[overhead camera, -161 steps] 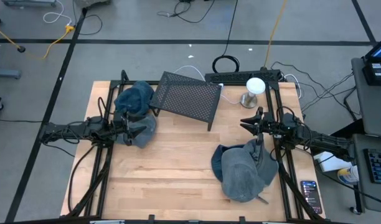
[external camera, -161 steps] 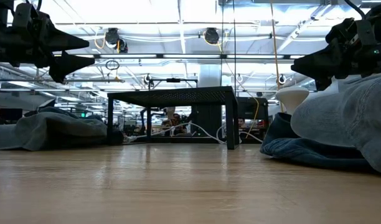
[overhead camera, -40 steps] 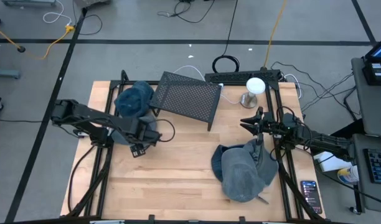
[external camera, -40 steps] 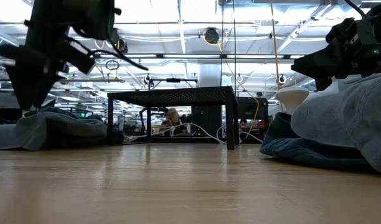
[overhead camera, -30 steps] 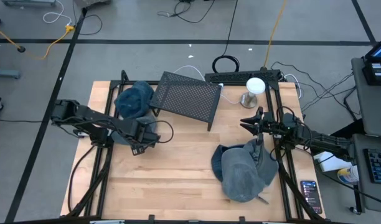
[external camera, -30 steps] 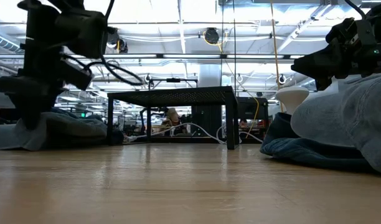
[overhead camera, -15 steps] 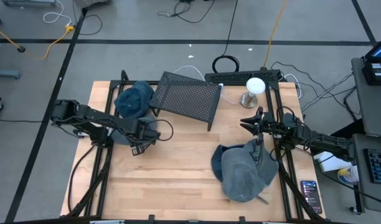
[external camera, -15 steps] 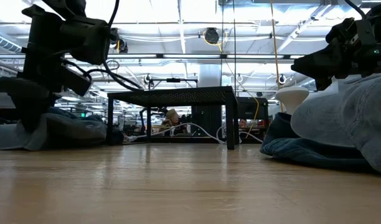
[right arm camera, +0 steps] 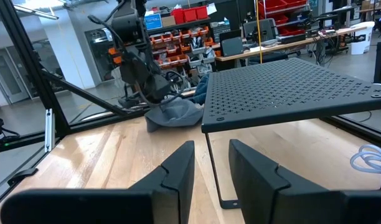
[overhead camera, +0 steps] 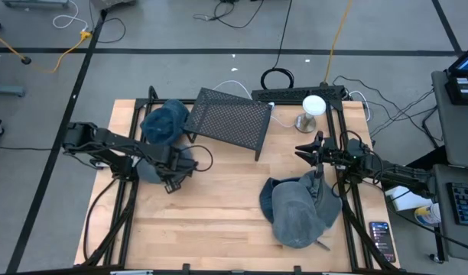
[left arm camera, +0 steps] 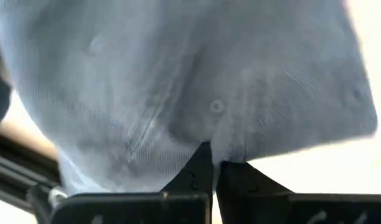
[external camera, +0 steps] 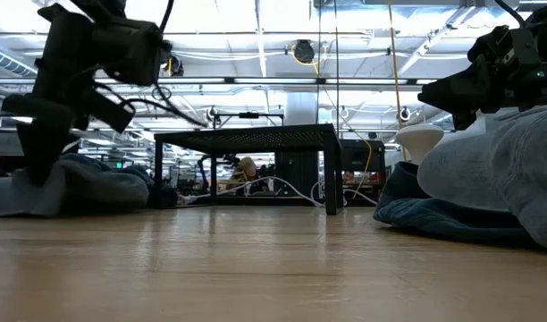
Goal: Pick & Place hat
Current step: Put the left gray cap on the shelf
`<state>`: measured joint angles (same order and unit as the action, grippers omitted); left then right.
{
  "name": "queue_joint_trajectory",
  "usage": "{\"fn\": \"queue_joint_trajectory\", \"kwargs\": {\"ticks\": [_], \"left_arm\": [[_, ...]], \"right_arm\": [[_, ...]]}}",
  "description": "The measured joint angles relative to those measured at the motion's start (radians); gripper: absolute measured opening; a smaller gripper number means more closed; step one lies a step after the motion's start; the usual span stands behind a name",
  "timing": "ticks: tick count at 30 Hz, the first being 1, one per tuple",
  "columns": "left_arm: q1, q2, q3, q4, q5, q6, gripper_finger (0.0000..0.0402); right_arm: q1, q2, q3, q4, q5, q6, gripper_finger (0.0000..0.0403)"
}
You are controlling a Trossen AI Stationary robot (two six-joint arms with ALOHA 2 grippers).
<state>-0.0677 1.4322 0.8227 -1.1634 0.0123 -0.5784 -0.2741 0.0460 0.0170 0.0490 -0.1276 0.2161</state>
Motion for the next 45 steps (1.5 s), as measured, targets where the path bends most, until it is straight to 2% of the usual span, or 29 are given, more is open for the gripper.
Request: {"fn": "queue_joint_trajectory", "kwargs": {"ticks": [15, 23, 27, 34, 37, 45], "left_arm": [[0.0, 0.0, 0.382, -0.007, 0.226, 0.026, 0.0001], [0.0, 0.0, 0.569, 0.008, 0.328, -0.068, 0.0001], [0.0, 0.0, 0.628, 0.087, 0.328, -0.137, 0.0001], [0.0, 0.0, 0.647, 0.409, 0.325, -0.189, 0.0], [-0.001, 0.0, 0.647, 0.522, 0.283, -0.19, 0.0], [0.0, 0.0, 0.647, 0.761, 0.15, -0.05, 0.0]], "right_arm": [[0.0, 0.0, 0.0, 0.0, 0.0, 0.0, 0.0096], [0.0, 0.0, 0.0, 0.002, 0.0, 0.0, 0.0096], [0.0, 0.0, 0.0, 0.043, -0.007, 0.015, 0.0096], [0.0, 0.0, 0.0, 0.164, -0.007, 0.261, 0.0096], [0.0, 0.0, 0.0, 0.239, -0.002, 0.339, 0.0096], [0.0, 0.0, 0.0, 0.425, 0.028, 0.615, 0.0096]]}}
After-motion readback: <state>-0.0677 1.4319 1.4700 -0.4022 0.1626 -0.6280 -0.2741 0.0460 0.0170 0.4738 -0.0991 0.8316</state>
